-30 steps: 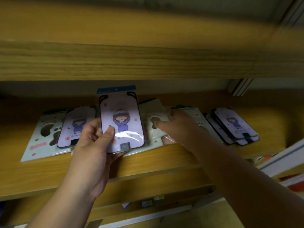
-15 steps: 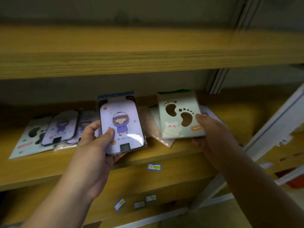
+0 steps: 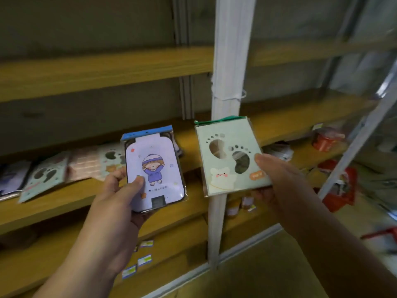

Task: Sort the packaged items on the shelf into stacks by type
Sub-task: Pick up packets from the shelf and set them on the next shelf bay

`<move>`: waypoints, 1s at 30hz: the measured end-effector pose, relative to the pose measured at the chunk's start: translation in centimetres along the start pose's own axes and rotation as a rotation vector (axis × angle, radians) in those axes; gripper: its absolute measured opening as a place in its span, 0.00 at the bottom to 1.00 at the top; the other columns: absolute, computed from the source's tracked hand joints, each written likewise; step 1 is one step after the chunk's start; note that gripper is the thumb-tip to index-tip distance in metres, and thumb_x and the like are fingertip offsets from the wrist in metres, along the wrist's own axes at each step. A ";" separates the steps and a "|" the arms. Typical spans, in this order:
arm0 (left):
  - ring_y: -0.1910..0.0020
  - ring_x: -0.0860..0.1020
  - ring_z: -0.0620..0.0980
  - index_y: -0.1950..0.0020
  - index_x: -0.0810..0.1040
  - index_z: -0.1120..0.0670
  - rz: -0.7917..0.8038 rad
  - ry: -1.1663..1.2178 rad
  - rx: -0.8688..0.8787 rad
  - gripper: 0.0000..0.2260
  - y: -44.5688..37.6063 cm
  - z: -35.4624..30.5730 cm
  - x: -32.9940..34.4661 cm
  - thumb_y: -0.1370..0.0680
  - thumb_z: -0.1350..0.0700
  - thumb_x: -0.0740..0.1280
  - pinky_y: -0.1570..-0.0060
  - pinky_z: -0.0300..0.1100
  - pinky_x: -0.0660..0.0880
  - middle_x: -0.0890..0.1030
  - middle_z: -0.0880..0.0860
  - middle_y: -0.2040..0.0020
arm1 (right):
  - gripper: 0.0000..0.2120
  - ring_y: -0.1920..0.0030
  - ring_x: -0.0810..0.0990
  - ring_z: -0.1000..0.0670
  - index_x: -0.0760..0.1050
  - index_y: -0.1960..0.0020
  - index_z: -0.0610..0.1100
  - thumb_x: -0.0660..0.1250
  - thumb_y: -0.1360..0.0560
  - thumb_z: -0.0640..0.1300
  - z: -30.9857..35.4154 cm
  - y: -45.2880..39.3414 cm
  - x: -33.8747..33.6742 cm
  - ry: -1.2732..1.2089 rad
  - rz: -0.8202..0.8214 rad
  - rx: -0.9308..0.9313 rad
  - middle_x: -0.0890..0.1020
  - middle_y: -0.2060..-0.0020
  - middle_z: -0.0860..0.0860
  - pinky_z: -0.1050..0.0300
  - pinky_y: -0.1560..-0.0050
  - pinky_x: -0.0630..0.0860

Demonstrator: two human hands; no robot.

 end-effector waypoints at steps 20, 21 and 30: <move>0.59 0.87 0.55 0.40 0.78 0.55 0.158 -0.036 -0.246 0.10 -4.3 11.8 28.0 0.21 0.61 0.65 0.69 0.46 0.83 0.88 0.58 0.53 | 0.13 0.54 0.82 0.43 0.85 0.56 0.50 0.71 0.33 0.57 4.0 -7.5 -26.5 0.001 -0.160 -0.025 0.87 0.58 0.49 0.44 0.49 0.79; 0.59 0.87 0.54 0.41 0.78 0.55 0.152 -0.026 -0.250 0.09 -5.6 12.3 29.3 0.21 0.62 0.65 0.69 0.45 0.83 0.88 0.58 0.54 | 0.12 0.53 0.82 0.42 0.85 0.55 0.50 0.71 0.33 0.56 4.4 -8.8 -27.6 0.003 -0.184 -0.024 0.87 0.56 0.48 0.41 0.46 0.79; 0.57 0.87 0.50 0.29 0.68 0.51 0.048 -0.087 -0.230 0.20 -17.4 17.5 41.0 0.19 0.64 0.65 0.63 0.45 0.84 0.87 0.55 0.51 | 0.10 0.53 0.87 0.43 0.86 0.56 0.49 0.70 0.31 0.53 6.8 -20.1 -35.2 -0.011 -0.217 0.006 0.87 0.53 0.44 0.51 0.59 0.84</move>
Point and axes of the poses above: each hand's wrist, its own y-axis away from the middle knuckle, its own x-axis out of the palm, z = x × y, the point moved 1 cm from there along -y, towards the middle knuckle
